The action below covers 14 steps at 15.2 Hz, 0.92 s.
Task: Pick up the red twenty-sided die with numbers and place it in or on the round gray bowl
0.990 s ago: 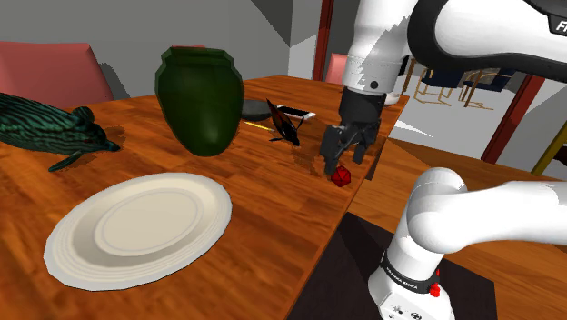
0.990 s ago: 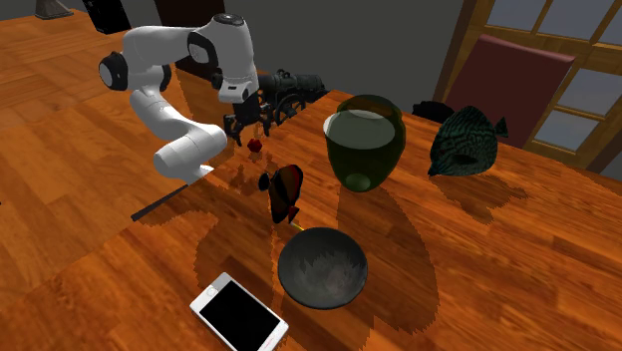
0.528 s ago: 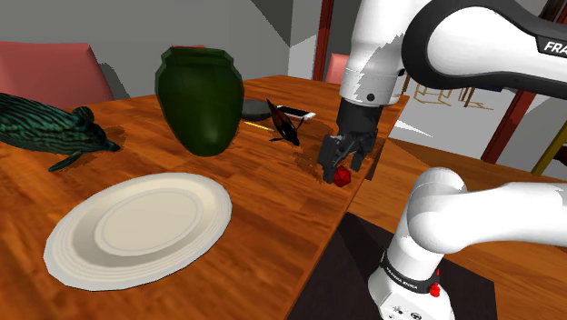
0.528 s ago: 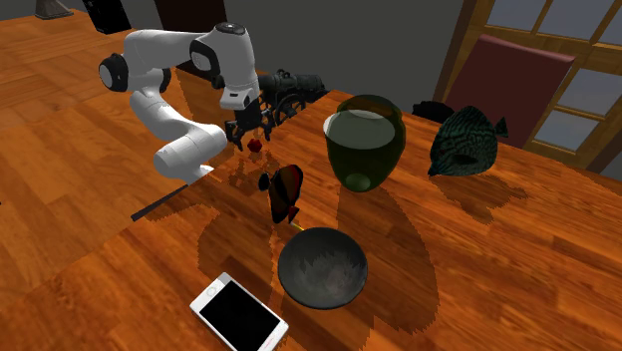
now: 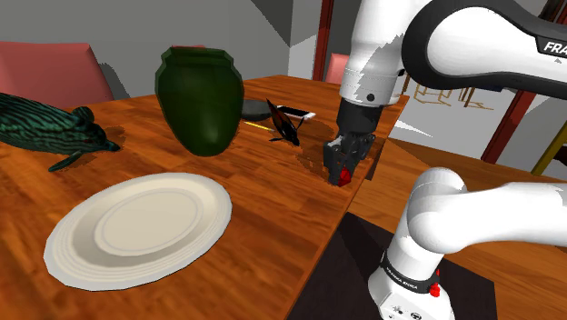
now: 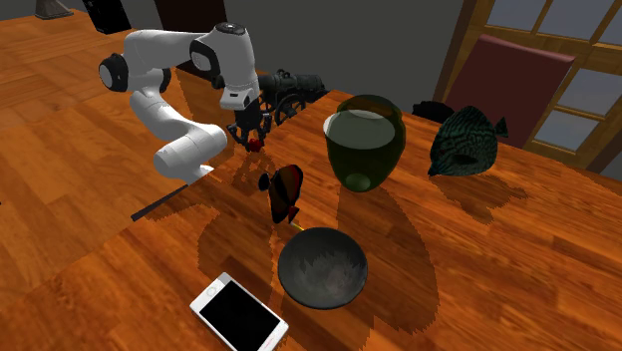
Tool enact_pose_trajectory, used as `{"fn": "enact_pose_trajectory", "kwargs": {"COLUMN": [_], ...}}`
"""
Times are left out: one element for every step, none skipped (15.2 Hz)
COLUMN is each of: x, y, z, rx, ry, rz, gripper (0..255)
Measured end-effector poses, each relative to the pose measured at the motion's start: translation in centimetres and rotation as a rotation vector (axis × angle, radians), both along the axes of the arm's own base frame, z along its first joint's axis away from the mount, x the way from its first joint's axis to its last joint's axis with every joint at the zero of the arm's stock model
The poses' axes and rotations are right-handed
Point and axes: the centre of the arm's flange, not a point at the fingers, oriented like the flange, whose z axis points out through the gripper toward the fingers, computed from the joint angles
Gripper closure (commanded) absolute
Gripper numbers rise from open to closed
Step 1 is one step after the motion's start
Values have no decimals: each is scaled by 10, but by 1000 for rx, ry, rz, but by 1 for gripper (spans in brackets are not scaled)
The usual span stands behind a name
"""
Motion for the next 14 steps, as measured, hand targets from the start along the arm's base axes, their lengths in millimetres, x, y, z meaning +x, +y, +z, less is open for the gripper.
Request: {"fn": "enact_pose_trajectory", "kwargs": {"x": [0,0,0,0,0,0,1,1,0,0,-1,0,1,1], "y": [0,0,0,0,0,0,0,0,0,0,0,-1,0,0], "z": [0,0,0,0,0,3,6,11,16,22,26,31,37,42], "rx": [0,0,0,0,0,0,0,0,0,0,0,0,0,0], "ry": [0,0,0,0,0,0,0,0,0,0,0,0,0,0], "rz": [0,0,0,0,0,0,0,0,0,0,0,0,0,0], "gripper": [255,255,255,255,255,255,255,255,255,255,255,255,255,255]}}
